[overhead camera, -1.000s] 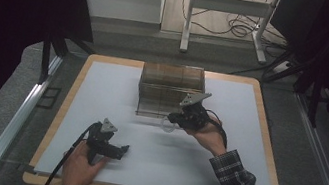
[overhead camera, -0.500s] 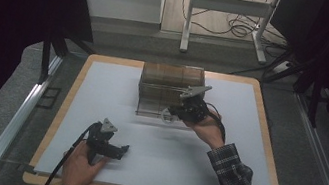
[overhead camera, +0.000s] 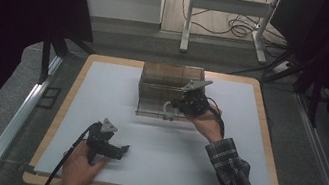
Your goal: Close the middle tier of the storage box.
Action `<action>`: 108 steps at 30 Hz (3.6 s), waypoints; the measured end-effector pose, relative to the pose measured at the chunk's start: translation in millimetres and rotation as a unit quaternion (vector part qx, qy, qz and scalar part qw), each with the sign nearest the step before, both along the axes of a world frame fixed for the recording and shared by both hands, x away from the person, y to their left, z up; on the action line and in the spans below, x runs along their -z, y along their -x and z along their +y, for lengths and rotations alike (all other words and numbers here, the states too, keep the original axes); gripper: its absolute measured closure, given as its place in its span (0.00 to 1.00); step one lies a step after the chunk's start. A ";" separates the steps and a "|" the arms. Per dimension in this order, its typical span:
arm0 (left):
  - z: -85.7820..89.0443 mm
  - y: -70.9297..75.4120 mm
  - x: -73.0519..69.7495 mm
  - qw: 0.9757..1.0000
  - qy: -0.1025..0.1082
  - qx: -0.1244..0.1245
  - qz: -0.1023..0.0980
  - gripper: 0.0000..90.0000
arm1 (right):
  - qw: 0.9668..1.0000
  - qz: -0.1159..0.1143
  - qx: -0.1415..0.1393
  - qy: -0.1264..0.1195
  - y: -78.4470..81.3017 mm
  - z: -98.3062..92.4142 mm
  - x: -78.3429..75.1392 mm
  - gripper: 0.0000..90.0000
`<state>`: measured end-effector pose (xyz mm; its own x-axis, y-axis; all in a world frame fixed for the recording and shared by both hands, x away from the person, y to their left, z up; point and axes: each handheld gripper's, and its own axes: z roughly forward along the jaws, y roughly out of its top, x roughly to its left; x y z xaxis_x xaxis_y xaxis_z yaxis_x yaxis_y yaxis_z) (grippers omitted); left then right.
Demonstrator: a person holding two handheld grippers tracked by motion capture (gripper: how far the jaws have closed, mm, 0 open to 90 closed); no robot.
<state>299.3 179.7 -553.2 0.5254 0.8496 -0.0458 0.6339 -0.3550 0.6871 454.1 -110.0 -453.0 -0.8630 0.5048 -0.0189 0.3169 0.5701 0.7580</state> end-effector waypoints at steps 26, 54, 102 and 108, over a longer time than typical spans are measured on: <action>0.1 0.0 -0.1 1.000 -0.001 0.000 0.000 0.00 | 1.000 0.008 0.017 0.024 -14.1 5.3 23.8 0.90; -0.2 0.2 0.0 1.000 0.002 -0.001 0.001 0.00 | 0.999 0.012 0.010 0.045 -15.0 8.4 39.2 0.88; 0.0 0.0 0.0 1.000 0.000 0.000 0.000 0.00 | 0.999 -0.001 -0.027 0.025 16.2 -7.6 16.6 0.84; -0.1 0.0 0.0 1.000 0.000 0.000 0.000 0.00 | 0.999 0.002 -0.038 0.021 24.0 -11.0 17.2 0.95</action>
